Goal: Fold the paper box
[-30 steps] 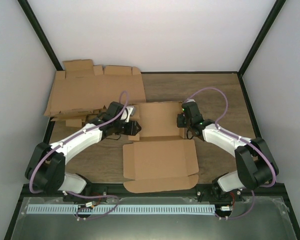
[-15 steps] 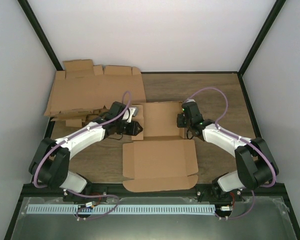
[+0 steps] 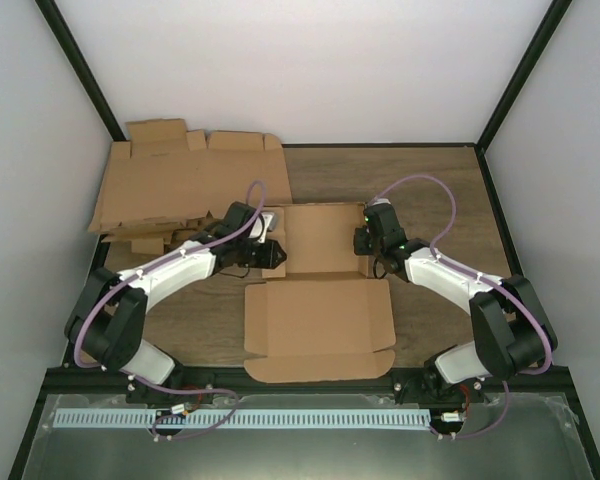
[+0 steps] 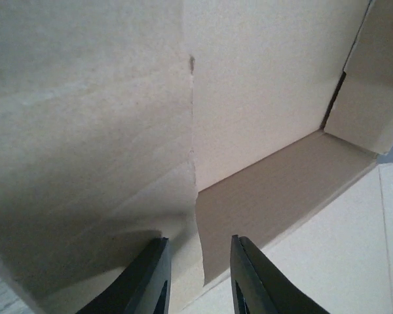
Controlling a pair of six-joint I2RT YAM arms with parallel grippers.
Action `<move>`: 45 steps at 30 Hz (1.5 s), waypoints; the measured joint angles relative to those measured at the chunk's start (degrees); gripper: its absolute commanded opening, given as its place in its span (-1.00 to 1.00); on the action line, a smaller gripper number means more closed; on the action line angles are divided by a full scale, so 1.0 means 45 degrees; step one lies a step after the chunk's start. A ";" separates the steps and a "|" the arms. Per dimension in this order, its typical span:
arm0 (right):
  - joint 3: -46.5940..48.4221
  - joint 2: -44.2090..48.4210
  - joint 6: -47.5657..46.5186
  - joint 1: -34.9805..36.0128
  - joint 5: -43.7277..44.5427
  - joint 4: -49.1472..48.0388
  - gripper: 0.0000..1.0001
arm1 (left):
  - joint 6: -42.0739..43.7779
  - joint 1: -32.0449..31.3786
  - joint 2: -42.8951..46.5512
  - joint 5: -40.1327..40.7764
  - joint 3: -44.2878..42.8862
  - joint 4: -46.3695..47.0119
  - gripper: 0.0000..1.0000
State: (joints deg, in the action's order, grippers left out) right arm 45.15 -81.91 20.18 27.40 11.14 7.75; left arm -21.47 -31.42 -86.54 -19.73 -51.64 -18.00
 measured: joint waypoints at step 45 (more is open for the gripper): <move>-0.0015 -0.0078 0.0102 0.0044 -0.0330 -0.0024 -0.99 | -0.3458 -0.2793 -0.3356 0.9165 -0.3633 -0.3118 -0.77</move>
State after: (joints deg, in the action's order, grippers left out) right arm 45.08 -82.26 20.64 27.59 9.65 7.64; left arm -37.04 -43.99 -101.65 21.52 -67.99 -32.03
